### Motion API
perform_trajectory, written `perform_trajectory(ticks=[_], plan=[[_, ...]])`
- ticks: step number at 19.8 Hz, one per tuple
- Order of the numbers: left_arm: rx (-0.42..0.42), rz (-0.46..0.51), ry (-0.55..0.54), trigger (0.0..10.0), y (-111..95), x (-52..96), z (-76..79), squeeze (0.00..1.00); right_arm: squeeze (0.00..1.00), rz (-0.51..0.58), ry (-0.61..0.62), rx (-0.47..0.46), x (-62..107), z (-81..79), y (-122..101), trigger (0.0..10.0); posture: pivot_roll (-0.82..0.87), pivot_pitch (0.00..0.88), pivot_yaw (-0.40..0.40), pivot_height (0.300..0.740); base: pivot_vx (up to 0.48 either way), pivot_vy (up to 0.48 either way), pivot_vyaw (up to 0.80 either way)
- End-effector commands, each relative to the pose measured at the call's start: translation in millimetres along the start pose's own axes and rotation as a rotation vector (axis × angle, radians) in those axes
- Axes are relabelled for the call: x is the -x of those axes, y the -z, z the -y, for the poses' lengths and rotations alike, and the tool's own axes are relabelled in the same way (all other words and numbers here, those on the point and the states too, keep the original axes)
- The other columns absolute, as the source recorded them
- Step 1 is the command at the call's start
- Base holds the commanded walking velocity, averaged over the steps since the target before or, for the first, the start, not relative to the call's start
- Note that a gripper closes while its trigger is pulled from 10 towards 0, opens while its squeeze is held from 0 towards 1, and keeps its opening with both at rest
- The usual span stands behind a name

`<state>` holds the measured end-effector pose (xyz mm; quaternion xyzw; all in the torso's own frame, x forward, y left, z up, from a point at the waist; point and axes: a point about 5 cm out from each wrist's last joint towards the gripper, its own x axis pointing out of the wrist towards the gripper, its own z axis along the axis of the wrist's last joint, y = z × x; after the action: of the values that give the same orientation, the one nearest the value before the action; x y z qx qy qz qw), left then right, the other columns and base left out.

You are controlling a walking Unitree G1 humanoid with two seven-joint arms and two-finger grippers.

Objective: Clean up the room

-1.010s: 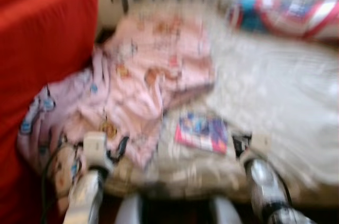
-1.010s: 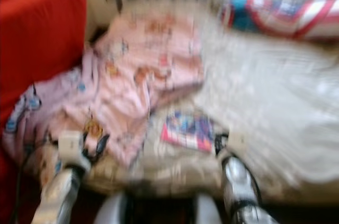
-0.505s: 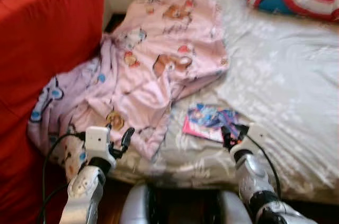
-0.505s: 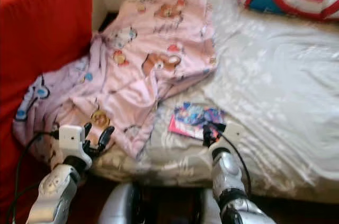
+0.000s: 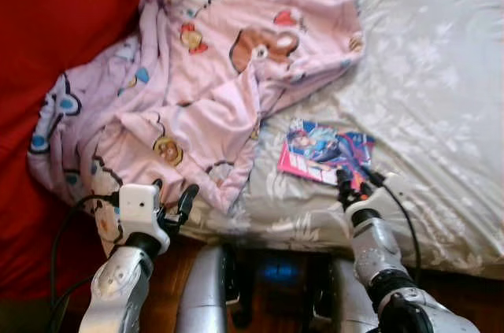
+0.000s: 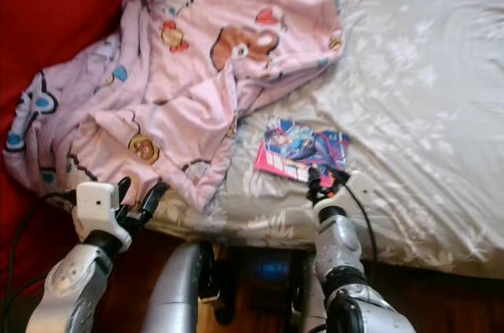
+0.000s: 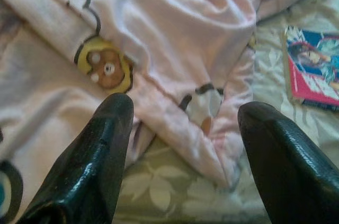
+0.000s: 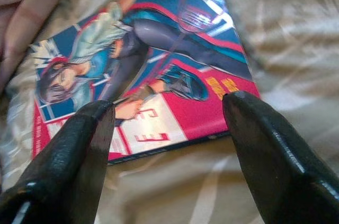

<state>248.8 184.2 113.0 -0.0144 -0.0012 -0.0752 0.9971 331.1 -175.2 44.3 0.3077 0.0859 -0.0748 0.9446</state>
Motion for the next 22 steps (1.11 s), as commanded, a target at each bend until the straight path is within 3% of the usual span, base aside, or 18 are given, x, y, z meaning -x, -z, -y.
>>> perform_trajectory(ticks=[1, 5, 11, 22], plan=[[0.005, -0.041, -0.01, 10.0, 5.2, 8.8, -1.4, 0.0, 0.0, -0.008, 0.023, -0.056, 5.0, 6.5, 7.9, 10.0, 0.19, 0.454, 0.11, 0.635, 0.0, 0.0, 0.0], [-0.006, -0.066, -0.027, 10.0, 1.4, 20.7, -5.5, 0.0, 0.0, 0.01, 0.107, -0.14, 10.0, 24.8, 7.3, 10.0, 0.22, 0.492, 0.129, 0.635, 0.0, 0.0, 0.0], [-0.014, -0.093, -0.034, 10.0, -1.7, 27.5, -8.7, 0.0, 0.0, 0.033, 0.125, -0.214, 11.7, 28.4, 7.9, 10.0, 0.23, 0.508, 0.142, 0.635, 0.0, 0.0, 0.0], [-0.012, -0.1, -0.042, 10.0, -3.0, 26.6, -8.2, 0.0, 0.0, 0.049, 0.16, -0.225, 23.0, 38.6, 19.3, 10.0, 0.23, 0.5, 0.136, 0.635, 0.0, 0.0, 0.0]])
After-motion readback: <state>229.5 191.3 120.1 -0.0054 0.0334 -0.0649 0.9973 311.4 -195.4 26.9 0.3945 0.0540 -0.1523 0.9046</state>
